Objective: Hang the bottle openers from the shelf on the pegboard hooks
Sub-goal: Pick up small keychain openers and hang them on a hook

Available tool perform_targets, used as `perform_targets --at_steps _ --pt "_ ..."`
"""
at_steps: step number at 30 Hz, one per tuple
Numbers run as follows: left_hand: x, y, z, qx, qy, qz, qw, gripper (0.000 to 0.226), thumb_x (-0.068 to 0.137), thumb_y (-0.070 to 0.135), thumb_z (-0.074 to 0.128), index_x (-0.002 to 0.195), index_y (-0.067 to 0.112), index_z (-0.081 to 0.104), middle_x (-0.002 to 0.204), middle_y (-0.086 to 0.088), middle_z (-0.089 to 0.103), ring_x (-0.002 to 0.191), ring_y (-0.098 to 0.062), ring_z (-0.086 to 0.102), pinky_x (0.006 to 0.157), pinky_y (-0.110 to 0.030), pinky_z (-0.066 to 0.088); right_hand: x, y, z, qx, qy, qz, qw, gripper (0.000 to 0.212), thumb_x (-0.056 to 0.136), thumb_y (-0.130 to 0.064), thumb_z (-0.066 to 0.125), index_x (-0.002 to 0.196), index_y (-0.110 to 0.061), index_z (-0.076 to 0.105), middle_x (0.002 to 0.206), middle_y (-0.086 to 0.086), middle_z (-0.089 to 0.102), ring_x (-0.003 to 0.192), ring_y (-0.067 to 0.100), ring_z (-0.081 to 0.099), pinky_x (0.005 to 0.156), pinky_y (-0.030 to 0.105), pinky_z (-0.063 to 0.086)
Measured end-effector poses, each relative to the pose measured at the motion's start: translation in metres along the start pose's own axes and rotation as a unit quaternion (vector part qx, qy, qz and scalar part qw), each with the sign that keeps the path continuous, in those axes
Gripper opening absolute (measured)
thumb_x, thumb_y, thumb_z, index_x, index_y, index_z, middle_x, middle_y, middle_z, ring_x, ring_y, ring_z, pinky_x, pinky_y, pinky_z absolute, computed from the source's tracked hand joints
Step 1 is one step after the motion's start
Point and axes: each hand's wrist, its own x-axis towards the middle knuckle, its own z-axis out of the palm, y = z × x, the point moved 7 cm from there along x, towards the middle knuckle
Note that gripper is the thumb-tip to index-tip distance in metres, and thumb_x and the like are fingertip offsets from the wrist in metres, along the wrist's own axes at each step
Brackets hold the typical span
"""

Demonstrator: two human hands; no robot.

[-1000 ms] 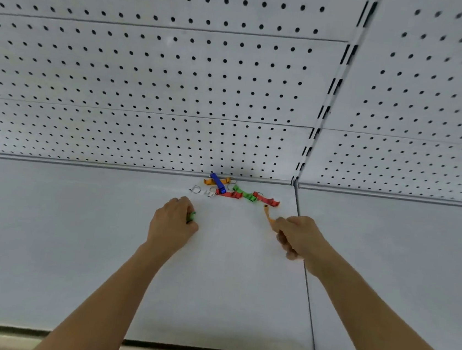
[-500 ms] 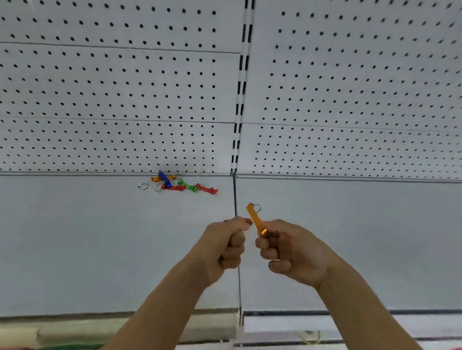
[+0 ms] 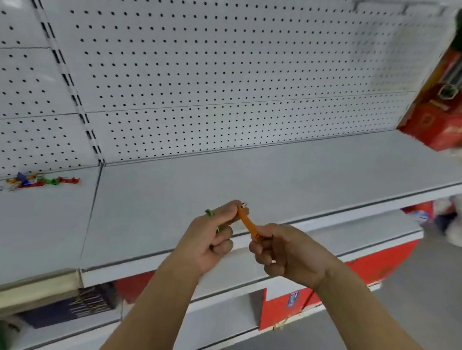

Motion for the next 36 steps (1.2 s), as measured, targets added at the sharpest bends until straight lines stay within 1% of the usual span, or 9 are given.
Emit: perform_targets --at_steps 3,6,9,11,14,18,30,33,36 --pt "0.011 -0.008 0.042 0.063 0.006 0.021 0.998 0.018 0.093 0.013 0.060 0.110 0.010 0.064 0.101 -0.006 0.074 0.035 -0.004 0.025 0.032 -0.015 0.023 -0.030 -0.007 -0.036 -0.020 0.025 -0.031 0.999 0.015 0.094 -0.021 0.053 0.088 -0.008 0.060 0.078 0.008 0.059 0.061 0.015 0.051 0.050 0.022 0.039" --pt "0.026 -0.010 0.084 0.110 0.000 0.042 0.993 0.024 0.088 0.010 0.066 0.112 0.010 0.065 0.101 -0.010 0.074 0.036 -0.006 0.024 0.034 -0.017 0.023 -0.050 -0.022 -0.073 -0.045 0.085 -0.080 0.992 0.022 0.093 -0.023 0.056 0.098 -0.004 0.065 0.091 0.013 0.067 0.076 0.019 0.062 0.068 0.030 0.049" --pt "0.048 -0.023 0.136 0.181 -0.006 0.063 0.981 0.023 0.085 0.009 0.070 0.107 0.014 0.070 0.073 -0.007 0.063 0.039 -0.008 0.024 0.038 -0.020 0.021 -0.070 -0.041 -0.130 -0.070 0.191 -0.147 0.968 0.026 0.095 -0.030 0.056 0.109 -0.011 0.067 0.106 0.007 0.072 0.098 0.020 0.066 0.089 0.038 0.048" --pt "0.052 -0.021 0.147 0.199 -0.005 0.090 0.976 0.020 0.083 0.009 0.072 0.102 0.016 0.073 0.059 -0.004 0.046 0.041 -0.011 0.023 0.039 -0.021 0.020 -0.079 -0.055 -0.138 -0.081 0.256 -0.195 0.943 0.022 0.095 -0.027 0.056 0.109 -0.016 0.067 0.107 0.005 0.071 0.104 0.020 0.065 0.093 0.040 0.048" --pt "0.065 -0.023 0.173 0.217 -0.014 0.131 0.967 0.015 0.083 0.010 0.073 0.096 0.016 0.074 0.056 -0.004 0.042 0.044 -0.013 0.023 0.040 -0.021 0.022 -0.095 -0.080 -0.160 -0.080 0.313 -0.264 0.909 0.014 0.094 -0.020 0.059 0.099 -0.012 0.069 0.094 0.004 0.072 0.089 0.019 0.067 0.086 0.039 0.051" --pt "0.096 -0.028 0.234 0.261 -0.032 0.163 0.951 0.012 0.085 0.011 0.071 0.096 0.015 0.072 0.043 0.009 0.043 0.040 -0.010 0.026 0.039 -0.021 0.025 -0.114 -0.119 -0.220 -0.114 0.356 -0.313 0.873 0.010 0.092 -0.014 0.060 0.090 -0.010 0.070 0.087 0.007 0.072 0.081 0.021 0.068 0.077 0.038 0.054" --pt "0.190 0.005 0.342 0.311 -0.031 0.246 0.917 0.008 0.085 0.012 0.070 0.091 0.007 0.071 0.041 0.013 0.049 0.038 -0.008 0.029 0.041 -0.019 0.026 -0.097 -0.218 -0.330 -0.200 0.342 -0.375 0.838 0.010 0.090 -0.010 0.063 0.083 -0.012 0.070 0.080 0.008 0.070 0.076 0.020 0.066 0.065 0.027 0.053" --pt "0.202 0.010 0.356 0.297 -0.023 0.248 0.922 0.011 0.086 0.015 0.070 0.094 0.007 0.071 0.050 0.010 0.053 0.039 -0.009 0.030 0.041 -0.019 0.027 -0.096 -0.238 -0.347 -0.221 0.352 -0.399 0.818 0.009 0.089 -0.012 0.063 0.084 -0.010 0.070 0.080 0.007 0.069 0.079 0.025 0.064 0.067 0.030 0.054" --pt "0.209 0.015 0.370 0.268 -0.017 0.242 0.932 0.012 0.090 0.017 0.064 0.097 0.009 0.068 0.077 -0.006 0.072 0.044 -0.013 0.032 0.045 -0.022 0.031 -0.101 -0.264 -0.360 -0.218 0.347 -0.434 0.802 0.009 0.090 -0.010 0.063 0.083 -0.009 0.068 0.080 0.006 0.069 0.078 0.026 0.064 0.063 0.030 0.054"
